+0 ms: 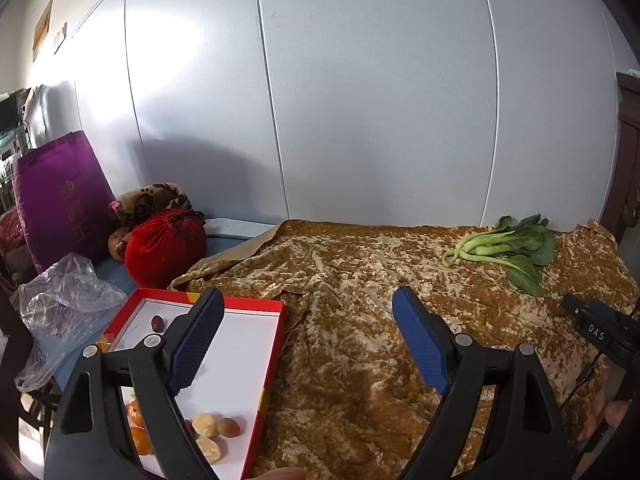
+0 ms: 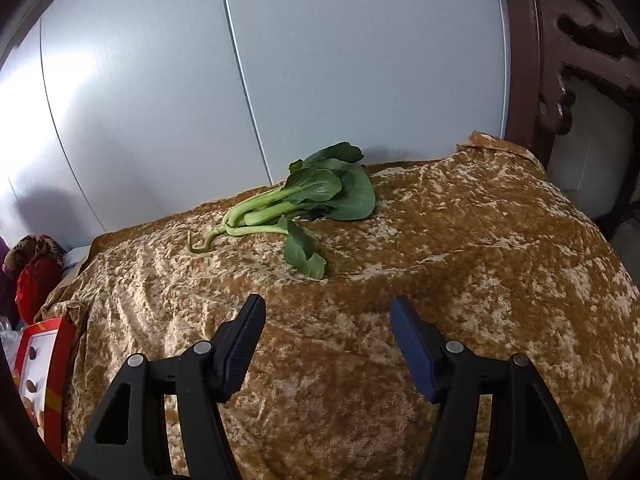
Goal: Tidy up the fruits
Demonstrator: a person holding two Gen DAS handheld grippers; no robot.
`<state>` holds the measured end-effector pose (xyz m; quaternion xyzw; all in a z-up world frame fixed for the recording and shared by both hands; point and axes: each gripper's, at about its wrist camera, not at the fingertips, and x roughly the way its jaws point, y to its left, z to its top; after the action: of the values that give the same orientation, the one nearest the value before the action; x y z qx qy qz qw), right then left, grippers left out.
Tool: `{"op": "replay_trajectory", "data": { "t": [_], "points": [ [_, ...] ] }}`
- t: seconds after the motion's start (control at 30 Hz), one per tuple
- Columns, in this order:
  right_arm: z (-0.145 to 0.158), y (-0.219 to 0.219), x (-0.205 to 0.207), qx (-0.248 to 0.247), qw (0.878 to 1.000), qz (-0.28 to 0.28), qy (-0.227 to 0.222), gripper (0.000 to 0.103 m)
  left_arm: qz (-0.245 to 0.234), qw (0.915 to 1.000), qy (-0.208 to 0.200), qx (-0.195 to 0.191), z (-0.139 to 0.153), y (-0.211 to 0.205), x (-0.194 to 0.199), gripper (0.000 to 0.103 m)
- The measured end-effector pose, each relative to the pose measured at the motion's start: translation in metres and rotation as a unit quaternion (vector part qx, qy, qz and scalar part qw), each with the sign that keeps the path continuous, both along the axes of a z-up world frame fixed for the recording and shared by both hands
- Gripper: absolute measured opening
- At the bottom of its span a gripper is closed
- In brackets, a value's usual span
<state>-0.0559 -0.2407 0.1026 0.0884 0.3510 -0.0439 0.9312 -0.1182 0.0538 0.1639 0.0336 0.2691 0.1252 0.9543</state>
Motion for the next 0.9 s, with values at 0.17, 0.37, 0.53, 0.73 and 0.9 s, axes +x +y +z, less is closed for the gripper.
{"op": "replay_trajectory", "data": {
  "t": [0.17, 0.37, 0.53, 0.73, 0.9],
  "points": [
    [0.024, 0.039, -0.013, 0.035, 0.994, 0.1, -0.031, 0.067, 0.024, 0.9986, -0.021, 0.041, 0.01, 0.015, -0.023, 0.087],
    [0.061, 0.128, -0.042, 0.073, 0.964, 0.243, -0.078, 0.07, 0.092, 0.995, -0.021, 0.032, 0.016, 0.057, -0.062, 0.087],
    [0.072, 0.204, -0.089, 0.057, 0.924, 0.367, -0.096, 0.071, 0.16, 0.9869, -0.019, -0.005, 0.015, 0.097, -0.11, 0.087],
    [0.071, 0.25, -0.143, 0.051, 0.894, 0.435, -0.093, 0.072, 0.229, 0.9733, 0.008, 0.007, 0.007, 0.133, -0.155, 0.087],
    [0.078, 0.26, -0.161, 0.061, 0.89, 0.441, -0.095, 0.073, 0.251, 0.9678, 0.013, -0.01, 0.005, 0.149, -0.187, 0.087]
  ]
}}
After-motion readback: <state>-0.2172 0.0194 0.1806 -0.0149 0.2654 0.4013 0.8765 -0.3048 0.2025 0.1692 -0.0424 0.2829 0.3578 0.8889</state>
